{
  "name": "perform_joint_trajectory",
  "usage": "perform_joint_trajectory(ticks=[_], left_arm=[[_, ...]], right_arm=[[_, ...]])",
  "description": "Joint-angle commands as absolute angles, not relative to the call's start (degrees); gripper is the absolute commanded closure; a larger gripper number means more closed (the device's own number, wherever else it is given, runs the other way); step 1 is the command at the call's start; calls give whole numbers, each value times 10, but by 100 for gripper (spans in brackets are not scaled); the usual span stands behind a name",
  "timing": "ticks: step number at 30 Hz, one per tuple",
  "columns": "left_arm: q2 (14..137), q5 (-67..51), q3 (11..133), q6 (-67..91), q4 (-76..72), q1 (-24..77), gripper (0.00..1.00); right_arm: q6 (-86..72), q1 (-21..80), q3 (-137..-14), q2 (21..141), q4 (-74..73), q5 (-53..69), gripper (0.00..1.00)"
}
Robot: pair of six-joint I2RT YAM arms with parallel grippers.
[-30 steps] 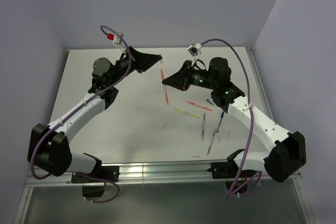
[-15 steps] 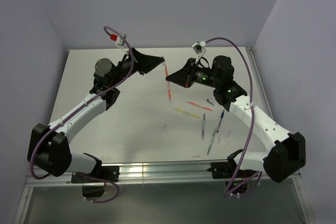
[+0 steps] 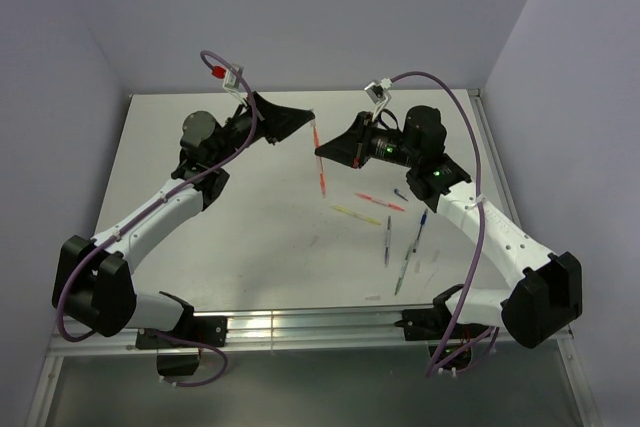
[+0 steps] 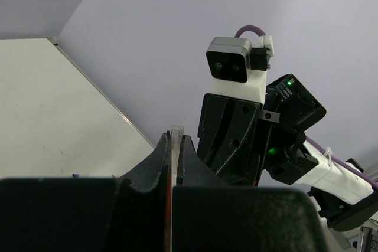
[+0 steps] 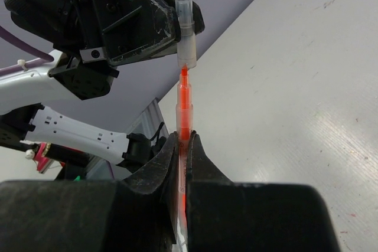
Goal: Insert the pens into the pen caps
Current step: Insert the pen cap onto the pen.
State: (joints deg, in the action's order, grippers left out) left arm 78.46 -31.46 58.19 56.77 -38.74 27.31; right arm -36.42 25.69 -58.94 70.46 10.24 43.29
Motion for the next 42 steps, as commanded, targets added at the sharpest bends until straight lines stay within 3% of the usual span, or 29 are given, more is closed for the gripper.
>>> perform_joint_trajectory(ticks=[1,42], left_arm=[[769,-308,593,549,-394,275,100],[790,-302,594,517,-374,330,100]], right_arm=[[-369,252,-613,700,128,449,100],[-399,207,-597,694,164,403,100]])
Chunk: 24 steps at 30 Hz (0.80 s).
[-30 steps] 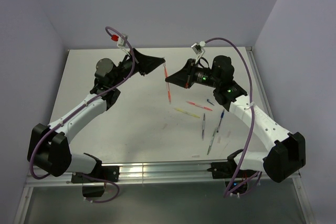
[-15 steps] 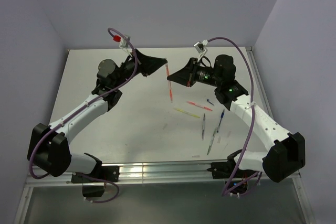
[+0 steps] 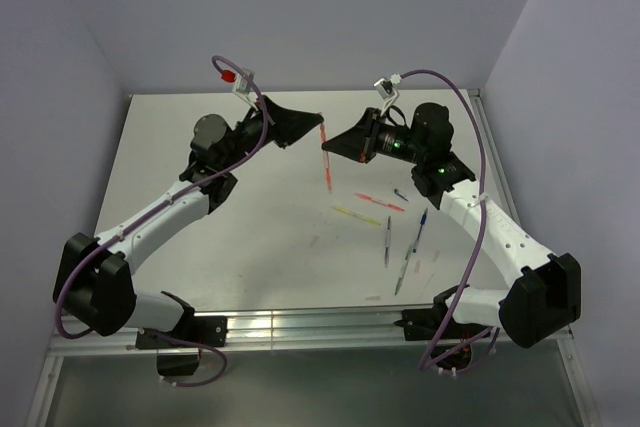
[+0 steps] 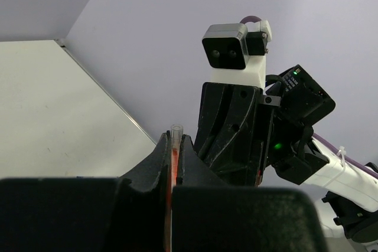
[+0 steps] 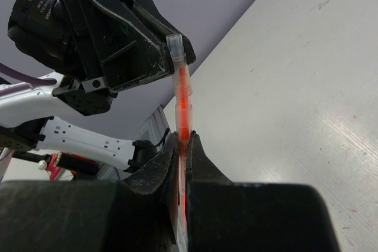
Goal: Insert the pens into the pen caps
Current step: Insert the pen cap onto the pen.
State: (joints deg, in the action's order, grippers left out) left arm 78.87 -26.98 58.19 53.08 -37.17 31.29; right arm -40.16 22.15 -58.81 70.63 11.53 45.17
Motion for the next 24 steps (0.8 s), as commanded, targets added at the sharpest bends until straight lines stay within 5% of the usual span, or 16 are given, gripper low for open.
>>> perform_joint_trajectory(ticks=[1,24], left_arm=[[790,-301,596,513,-370,332,100],[748,-296,557,462,-318,359,100]], right_arm=[[-396,207,-599,693,157,396,100],[-355,198,-603,672,111,335,100]])
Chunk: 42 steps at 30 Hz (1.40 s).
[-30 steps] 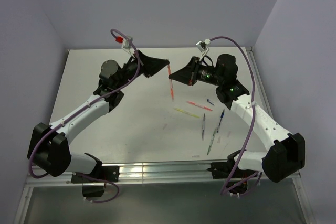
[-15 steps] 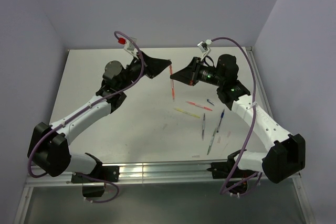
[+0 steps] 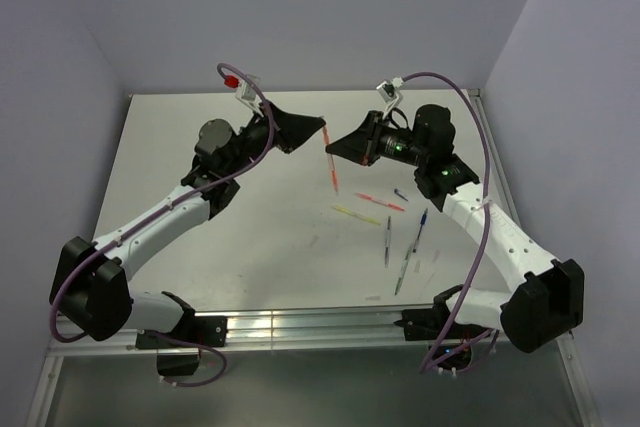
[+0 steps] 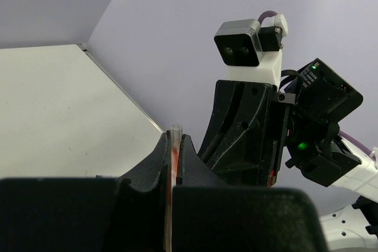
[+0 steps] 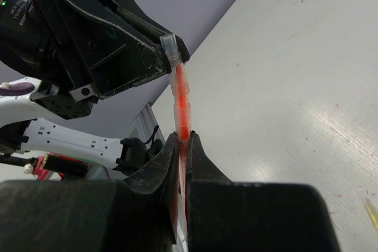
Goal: Insert the pens into the pen caps
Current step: Insert the pen cap onto the pen, then press the pen cap onto the pen.
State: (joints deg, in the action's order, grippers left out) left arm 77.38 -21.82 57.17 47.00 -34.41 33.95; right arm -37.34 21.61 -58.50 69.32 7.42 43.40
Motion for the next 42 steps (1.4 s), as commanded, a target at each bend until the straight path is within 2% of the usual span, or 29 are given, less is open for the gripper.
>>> perform_joint_trajectory(ticks=[1,16,42], left_arm=[[748,-300,554,466,-319,359,100],[744,-302,529,479,-338,383,100],[741,-273,529,442,-272,417,100]], right_arm=[[-354,198,-603,672,111,332,100],[-345,199,-599,670,104,309,100],[-330,199,-602,665,94,280,100]])
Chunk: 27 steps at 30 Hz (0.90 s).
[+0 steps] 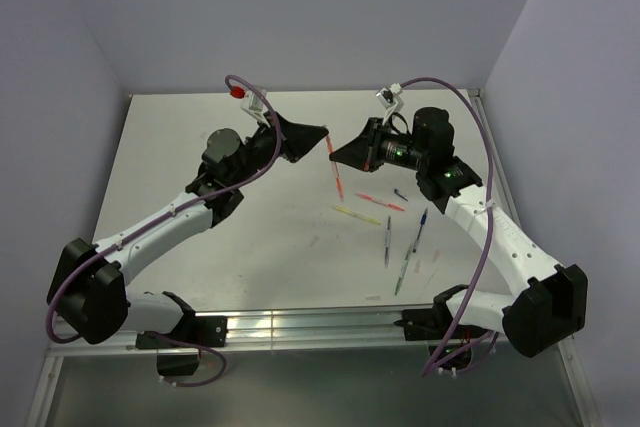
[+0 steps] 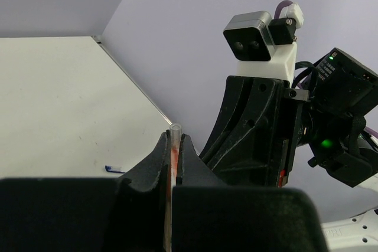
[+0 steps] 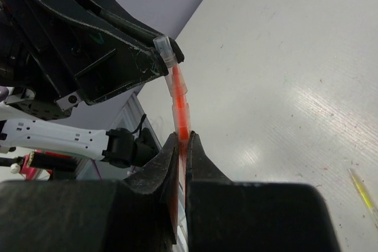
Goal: Insert the pens into the pen caps
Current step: Press the pen cap onto the pen.
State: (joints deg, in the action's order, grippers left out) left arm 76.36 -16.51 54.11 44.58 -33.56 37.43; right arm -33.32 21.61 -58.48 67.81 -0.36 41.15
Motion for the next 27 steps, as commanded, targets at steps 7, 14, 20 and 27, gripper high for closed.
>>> perform_joint_trajectory(ticks=[7,14,20,27], left_arm=[[742,-275,527,445,-271,431,100],[750,-287,522,467,-283,435,100],[758,-301,535,493,-275,435,100],[757,-307,549,490,-246,434,100]], right_arm=[[-325,199,-604,659,91,272,100],[-317,198,-599,650,91,254,100],[-310,198,-590,640,94,240,100],[-308,198,-587,635,91,229,100]])
